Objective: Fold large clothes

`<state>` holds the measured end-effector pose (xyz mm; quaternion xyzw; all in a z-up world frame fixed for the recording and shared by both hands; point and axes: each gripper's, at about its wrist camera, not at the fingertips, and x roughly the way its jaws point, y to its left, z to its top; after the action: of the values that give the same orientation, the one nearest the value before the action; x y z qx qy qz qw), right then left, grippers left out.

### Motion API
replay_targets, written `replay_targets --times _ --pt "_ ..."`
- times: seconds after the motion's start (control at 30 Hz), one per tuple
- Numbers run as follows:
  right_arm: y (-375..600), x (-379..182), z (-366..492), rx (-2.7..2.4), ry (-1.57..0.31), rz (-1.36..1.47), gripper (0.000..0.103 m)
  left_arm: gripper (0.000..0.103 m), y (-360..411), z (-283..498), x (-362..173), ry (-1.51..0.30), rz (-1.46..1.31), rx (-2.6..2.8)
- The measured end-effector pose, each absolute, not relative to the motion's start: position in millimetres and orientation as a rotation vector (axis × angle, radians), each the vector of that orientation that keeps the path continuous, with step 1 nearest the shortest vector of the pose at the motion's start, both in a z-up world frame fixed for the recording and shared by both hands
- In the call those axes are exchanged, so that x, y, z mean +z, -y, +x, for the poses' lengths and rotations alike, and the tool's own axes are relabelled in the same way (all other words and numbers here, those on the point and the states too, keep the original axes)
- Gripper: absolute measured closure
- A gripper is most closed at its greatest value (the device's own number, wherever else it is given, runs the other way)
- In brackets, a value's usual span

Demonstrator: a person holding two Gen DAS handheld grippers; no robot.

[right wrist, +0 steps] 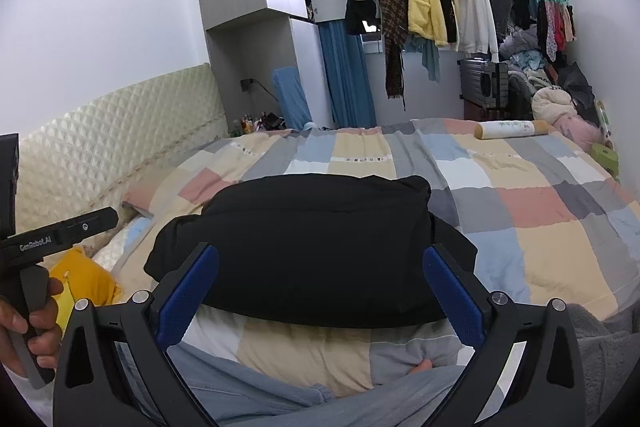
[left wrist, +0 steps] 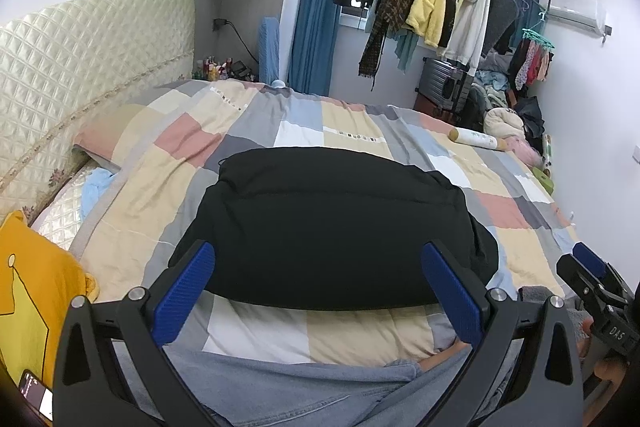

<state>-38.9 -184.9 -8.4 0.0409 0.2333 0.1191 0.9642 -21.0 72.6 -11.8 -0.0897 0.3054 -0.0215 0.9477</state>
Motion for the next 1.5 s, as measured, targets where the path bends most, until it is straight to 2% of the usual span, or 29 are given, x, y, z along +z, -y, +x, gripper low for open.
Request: replay_targets --times 1.5 --pt "189.2 -11.3 -40.3 0.215 -0.485 0.078 0.000 0.000 -73.7 -24.7 -14.4 -0.664 -0.160 -0.018"
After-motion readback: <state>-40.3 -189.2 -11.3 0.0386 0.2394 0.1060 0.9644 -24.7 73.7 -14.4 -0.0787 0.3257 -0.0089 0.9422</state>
